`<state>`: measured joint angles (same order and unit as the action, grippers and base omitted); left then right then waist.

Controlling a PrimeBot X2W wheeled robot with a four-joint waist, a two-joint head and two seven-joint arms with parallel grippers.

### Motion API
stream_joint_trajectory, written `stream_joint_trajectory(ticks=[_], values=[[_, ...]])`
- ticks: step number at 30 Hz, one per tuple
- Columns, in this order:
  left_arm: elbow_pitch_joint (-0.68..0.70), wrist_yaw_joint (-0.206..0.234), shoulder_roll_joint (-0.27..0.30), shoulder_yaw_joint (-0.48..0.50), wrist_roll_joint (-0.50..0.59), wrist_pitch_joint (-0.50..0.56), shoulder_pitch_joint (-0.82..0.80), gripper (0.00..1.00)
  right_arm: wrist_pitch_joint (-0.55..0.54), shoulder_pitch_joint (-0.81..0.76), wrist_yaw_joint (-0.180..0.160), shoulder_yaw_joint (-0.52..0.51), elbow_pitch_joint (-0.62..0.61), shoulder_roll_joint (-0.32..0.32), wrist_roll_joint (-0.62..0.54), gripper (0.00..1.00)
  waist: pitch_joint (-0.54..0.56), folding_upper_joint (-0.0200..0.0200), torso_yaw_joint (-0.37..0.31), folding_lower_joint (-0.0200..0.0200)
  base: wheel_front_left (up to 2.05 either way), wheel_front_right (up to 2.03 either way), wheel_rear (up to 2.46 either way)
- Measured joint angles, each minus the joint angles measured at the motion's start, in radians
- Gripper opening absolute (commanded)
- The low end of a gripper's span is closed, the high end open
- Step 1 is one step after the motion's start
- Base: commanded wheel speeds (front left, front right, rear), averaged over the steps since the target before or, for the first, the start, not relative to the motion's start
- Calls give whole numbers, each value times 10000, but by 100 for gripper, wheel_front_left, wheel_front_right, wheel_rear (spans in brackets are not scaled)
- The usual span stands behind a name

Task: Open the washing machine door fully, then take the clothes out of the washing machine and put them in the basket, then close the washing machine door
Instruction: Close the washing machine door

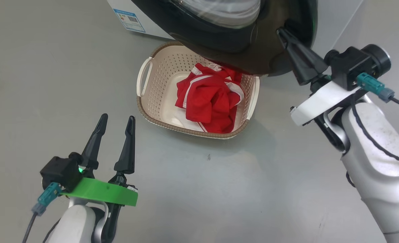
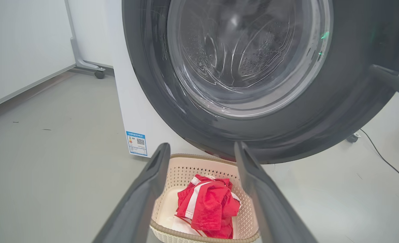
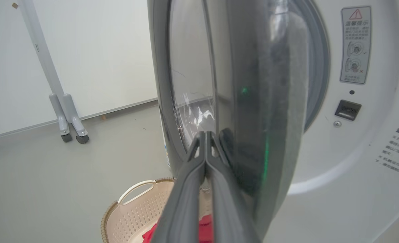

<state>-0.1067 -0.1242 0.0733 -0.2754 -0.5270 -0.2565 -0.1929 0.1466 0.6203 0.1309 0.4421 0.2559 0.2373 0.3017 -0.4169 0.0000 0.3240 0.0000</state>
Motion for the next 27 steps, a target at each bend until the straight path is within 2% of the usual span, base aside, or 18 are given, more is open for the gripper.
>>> stream_joint_trajectory(ticks=[8,18,27], values=[[173,0,-27,-261,-75,-2,-269,100,-19,1010,0,-339,167,345,46,0,-510,0,-11,0,0,0,0],[211,0,-188,-571,-290,-2,-793,100,-268,2603,0,-807,663,1081,-31,0,-1267,0,180,0,0,0,0],[209,0,-249,-662,-466,-2,-1068,100,-447,3804,2,-1053,1195,1285,-50,0,-1836,0,469,1,0,0,0]])
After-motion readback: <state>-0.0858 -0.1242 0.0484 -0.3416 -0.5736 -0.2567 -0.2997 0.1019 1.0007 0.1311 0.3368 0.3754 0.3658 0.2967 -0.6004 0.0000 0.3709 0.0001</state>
